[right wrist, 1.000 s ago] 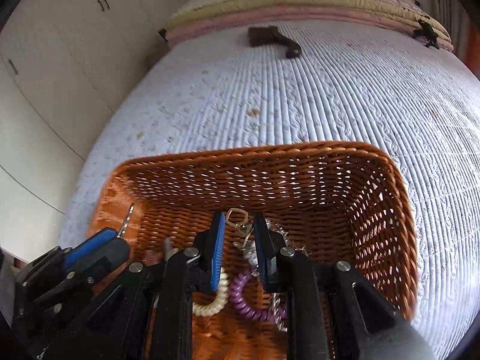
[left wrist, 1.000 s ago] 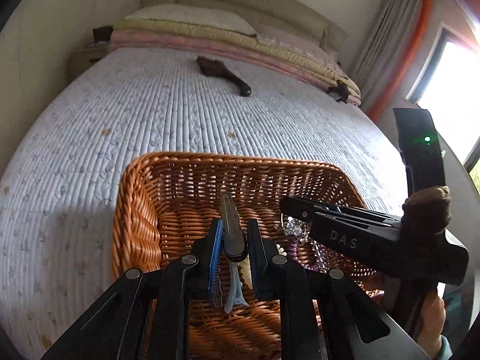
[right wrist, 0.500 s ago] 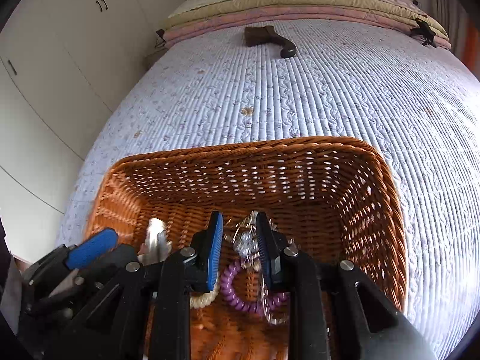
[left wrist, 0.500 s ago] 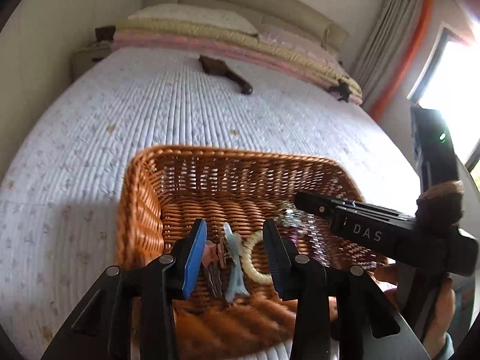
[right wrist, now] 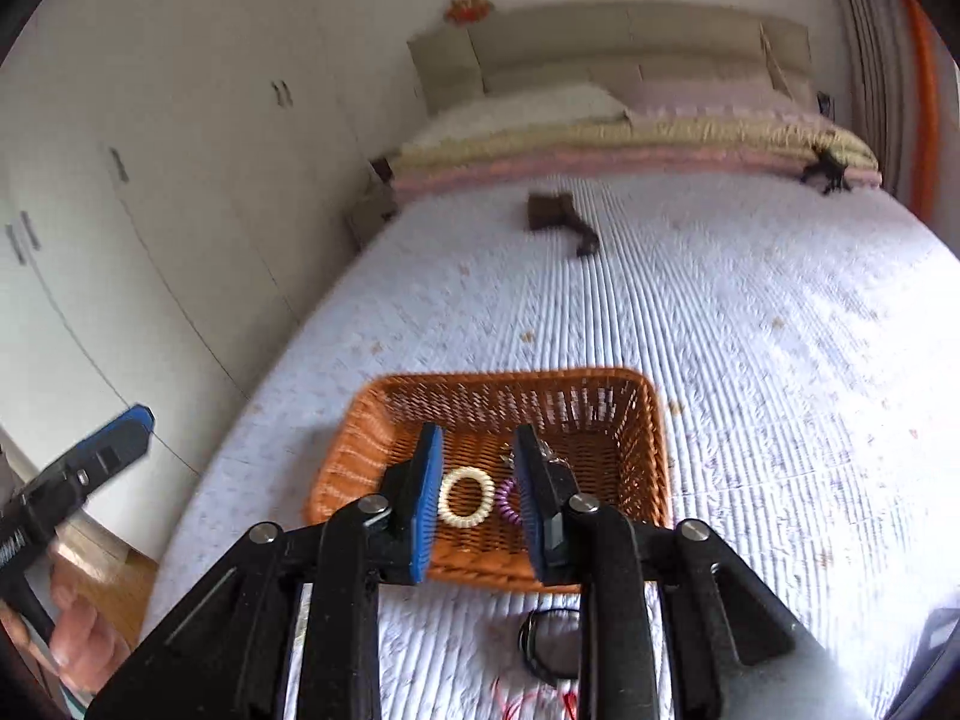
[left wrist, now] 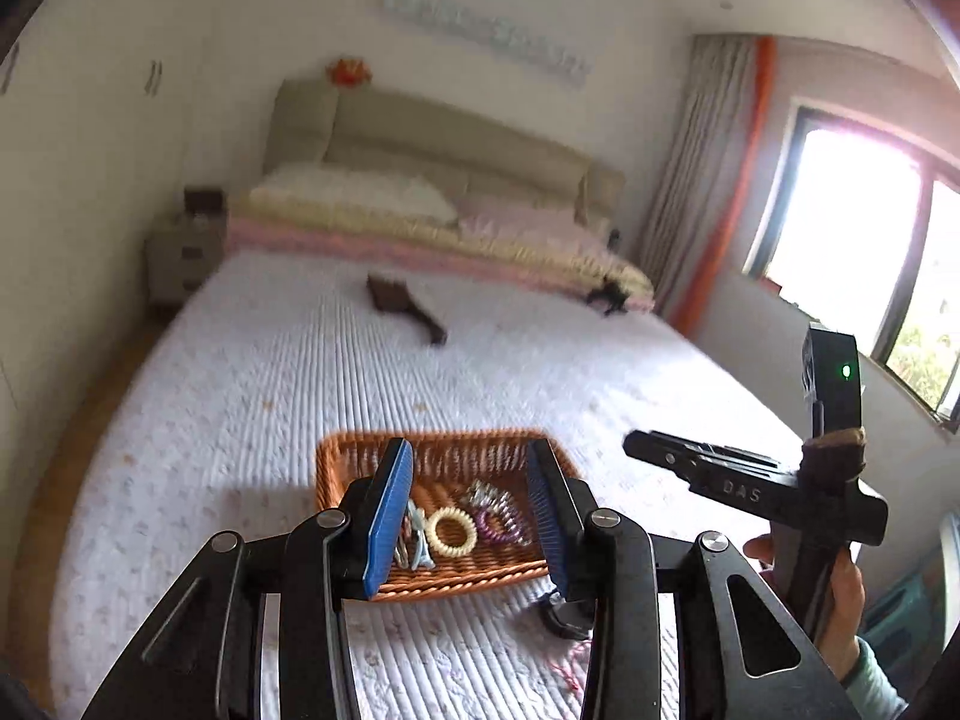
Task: Organize jewelry
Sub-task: 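Grasp the clear bead bracelet with the left tool while the right tool grasps the red string bracelet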
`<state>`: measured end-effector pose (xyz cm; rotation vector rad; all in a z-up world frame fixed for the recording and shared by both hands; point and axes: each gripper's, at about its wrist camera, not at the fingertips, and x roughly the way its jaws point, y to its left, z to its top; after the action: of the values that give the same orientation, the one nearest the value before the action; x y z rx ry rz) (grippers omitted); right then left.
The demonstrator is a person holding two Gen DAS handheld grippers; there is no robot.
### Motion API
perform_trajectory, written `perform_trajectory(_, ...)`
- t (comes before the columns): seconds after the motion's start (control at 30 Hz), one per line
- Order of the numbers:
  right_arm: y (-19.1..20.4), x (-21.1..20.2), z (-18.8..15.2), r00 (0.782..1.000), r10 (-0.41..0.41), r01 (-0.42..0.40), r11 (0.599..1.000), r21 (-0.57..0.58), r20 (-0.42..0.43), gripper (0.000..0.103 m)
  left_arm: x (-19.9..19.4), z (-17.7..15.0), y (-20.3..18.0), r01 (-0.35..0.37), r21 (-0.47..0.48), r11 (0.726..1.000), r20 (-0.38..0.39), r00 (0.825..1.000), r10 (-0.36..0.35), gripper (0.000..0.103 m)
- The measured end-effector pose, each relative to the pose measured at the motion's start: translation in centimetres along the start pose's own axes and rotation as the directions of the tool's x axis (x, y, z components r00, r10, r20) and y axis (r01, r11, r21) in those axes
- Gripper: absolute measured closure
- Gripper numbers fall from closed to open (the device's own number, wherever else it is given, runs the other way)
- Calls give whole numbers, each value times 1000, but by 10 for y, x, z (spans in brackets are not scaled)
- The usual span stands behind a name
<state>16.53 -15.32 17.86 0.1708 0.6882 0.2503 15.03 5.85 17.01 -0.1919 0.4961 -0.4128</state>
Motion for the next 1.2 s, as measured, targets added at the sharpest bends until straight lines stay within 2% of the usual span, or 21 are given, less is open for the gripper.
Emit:
perform_trajectory(0.03,0,-16,-5,1000,3,-3,1000,-2,29,62,-13,-1,-4,0,10,1000,20,1000,-1,57)
perform_trajectory(0.17,-4,-57,-36,993,-11,14,1000,-27,115,62,-63,-18,-9,5,30,1000,90,996,-8,54)
perform_trajectory(0.3,-11,-71,-74,981,-66,80,994,-72,181,62,-84,-43,2,41,2,999,94,995,-41,54)
perform_trajectory(0.37,-16,-66,-92,978,-93,110,990,-85,185,62,-89,-60,17,100,-51,994,83,992,-96,53)
perform_trajectory(0.4,-18,-61,-99,977,-107,125,988,-86,182,62,-90,-65,23,97,-67,993,80,993,-92,53)
perform_trajectory(0.53,-38,-38,-120,984,-102,107,994,-24,143,62,-79,-93,43,20,-85,996,72,997,-13,53)
perform_trajectory(0.73,-59,4,-146,991,-114,112,993,38,73,62,-39,-129,68,-58,-115,992,-19,998,56,53)
perform_trajectory(0.93,-70,32,-159,993,-118,115,990,78,29,62,0,-158,97,-52,-193,980,-78,996,38,53)
perform_trajectory(1.2,-71,27,-181,992,-122,125,990,66,-42,62,27,-181,100,-72,-187,980,-145,988,45,53)
